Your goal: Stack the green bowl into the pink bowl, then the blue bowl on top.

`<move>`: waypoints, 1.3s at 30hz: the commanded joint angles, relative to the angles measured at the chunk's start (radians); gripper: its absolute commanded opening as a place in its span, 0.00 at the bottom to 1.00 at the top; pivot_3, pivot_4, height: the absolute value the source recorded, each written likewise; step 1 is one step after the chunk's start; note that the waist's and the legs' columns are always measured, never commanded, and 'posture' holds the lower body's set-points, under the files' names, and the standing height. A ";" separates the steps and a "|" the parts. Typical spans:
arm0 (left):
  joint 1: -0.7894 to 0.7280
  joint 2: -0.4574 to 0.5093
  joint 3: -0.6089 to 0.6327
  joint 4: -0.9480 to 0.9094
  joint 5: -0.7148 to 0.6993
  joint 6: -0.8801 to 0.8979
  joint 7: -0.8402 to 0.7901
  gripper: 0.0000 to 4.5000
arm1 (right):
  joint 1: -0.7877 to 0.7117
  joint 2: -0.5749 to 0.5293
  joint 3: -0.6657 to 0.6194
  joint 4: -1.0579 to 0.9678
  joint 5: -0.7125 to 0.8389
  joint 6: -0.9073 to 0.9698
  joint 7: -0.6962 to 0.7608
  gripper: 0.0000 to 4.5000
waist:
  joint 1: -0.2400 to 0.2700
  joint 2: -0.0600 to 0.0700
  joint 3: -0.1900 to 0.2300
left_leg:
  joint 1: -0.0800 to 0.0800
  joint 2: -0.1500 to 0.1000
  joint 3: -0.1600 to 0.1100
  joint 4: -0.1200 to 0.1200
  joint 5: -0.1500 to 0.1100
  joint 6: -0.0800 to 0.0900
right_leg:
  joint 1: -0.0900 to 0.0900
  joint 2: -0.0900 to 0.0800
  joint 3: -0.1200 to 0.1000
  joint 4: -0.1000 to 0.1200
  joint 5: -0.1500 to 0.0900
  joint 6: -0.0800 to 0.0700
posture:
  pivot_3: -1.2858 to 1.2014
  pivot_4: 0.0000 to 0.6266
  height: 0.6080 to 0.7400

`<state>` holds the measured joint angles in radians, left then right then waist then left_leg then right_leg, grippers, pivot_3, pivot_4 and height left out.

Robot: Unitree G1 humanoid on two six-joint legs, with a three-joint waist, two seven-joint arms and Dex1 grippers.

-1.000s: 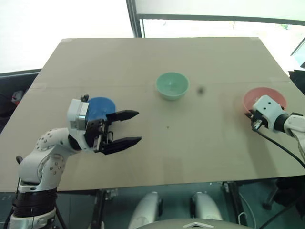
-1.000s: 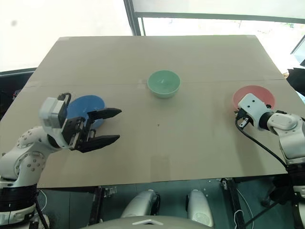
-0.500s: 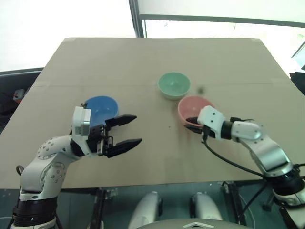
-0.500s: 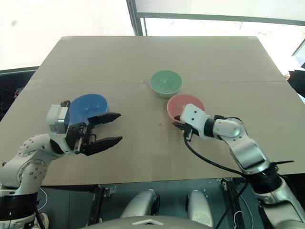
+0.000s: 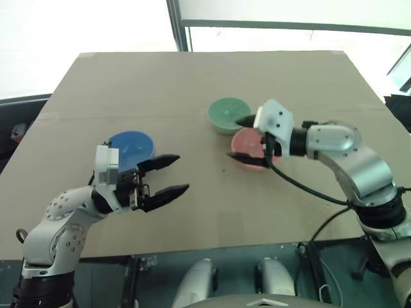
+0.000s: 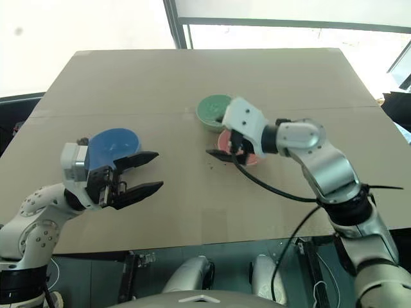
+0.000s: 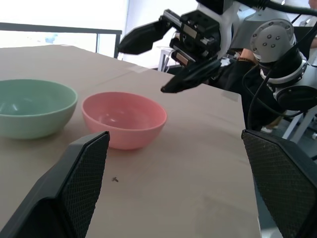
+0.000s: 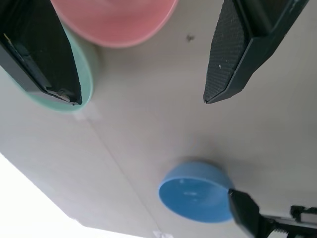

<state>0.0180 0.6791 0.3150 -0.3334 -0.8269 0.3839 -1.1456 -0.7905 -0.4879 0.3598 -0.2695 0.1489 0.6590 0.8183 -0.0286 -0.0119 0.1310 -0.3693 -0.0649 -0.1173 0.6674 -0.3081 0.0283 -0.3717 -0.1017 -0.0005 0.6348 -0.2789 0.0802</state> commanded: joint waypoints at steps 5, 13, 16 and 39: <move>0.053 -0.036 0.103 0.000 0.031 -0.056 0.109 1.00 | -0.261 0.240 0.098 0.663 -0.182 -0.236 -0.090 0.91 | -0.016 -0.002 -0.001 | 0.000 -0.001 0.001 0.000 0.000 0.000 | -0.005 -0.001 0.001 0.007 0.000 0.000 | 0.52 0.24 1.00; 0.184 -0.084 0.170 -0.102 0.071 -0.105 0.223 1.00 | -0.429 0.371 0.093 1.099 -0.273 -0.480 -0.095 0.52 | -0.039 0.003 0.002 | 0.000 -0.002 -0.004 -0.005 0.000 -0.001 | -0.007 -0.001 -0.004 0.008 0.001 -0.001 | 0.52 0.24 1.00; 0.220 -0.100 0.171 -0.140 0.073 -0.114 0.243 1.00 | -0.436 0.388 0.084 1.141 -0.282 -0.521 -0.078 0.38 | -0.044 0.004 0.003 | 0.000 -0.002 -0.003 -0.005 0.000 -0.001 | -0.007 -0.001 -0.005 0.008 0.001 -0.001 | 0.52 0.24 1.00; 0.135 -0.087 0.123 -0.078 0.068 -0.125 0.253 1.00 | -0.115 0.017 -0.098 0.115 -0.025 0.000 0.281 0.02 | -0.009 0.003 0.002 | -0.004 -0.001 -0.014 -0.005 0.002 -0.004 | -0.007 0.000 -0.007 0.008 0.002 -0.003 | 0.52 0.24 1.00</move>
<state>0.1713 0.5854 0.4438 -0.4167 -0.7626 0.2747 -0.8797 -0.9585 -0.4248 0.2840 0.0245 0.0629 0.5280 1.0580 -0.0373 -0.0093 0.1326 -0.3743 -0.0671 -0.1326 0.6632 -0.3065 0.0247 -0.3789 -0.1018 -0.0077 0.6428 -0.2773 0.0774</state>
